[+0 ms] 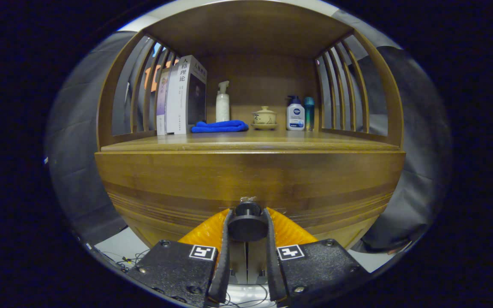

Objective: Pull open the drawer, take out the items inside it, and place them on the countertop above the cabinet.

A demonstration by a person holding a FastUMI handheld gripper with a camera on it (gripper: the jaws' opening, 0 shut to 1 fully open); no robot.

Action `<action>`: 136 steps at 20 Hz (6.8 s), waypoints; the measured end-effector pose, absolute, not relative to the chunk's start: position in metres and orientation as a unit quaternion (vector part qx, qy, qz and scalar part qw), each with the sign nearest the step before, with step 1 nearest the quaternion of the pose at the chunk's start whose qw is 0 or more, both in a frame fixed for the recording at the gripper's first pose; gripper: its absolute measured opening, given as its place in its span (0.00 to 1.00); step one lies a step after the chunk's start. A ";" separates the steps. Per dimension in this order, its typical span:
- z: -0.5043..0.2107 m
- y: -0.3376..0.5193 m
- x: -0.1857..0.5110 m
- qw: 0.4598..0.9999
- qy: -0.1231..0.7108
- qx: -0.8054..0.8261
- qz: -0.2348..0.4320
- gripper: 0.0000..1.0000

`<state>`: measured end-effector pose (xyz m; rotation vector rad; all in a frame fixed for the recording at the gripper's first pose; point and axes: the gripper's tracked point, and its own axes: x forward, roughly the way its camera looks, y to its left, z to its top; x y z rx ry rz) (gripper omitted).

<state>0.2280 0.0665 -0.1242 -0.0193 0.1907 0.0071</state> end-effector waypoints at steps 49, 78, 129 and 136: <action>-0.137 0.046 0.023 0.997 0.077 -0.001 0.011 0.72; -0.020 0.089 0.141 0.894 0.446 -0.007 0.052 0.95; 0.029 0.059 0.330 0.897 0.441 0.034 0.008 0.22; 0.046 0.050 0.319 0.919 0.394 0.031 0.001 0.38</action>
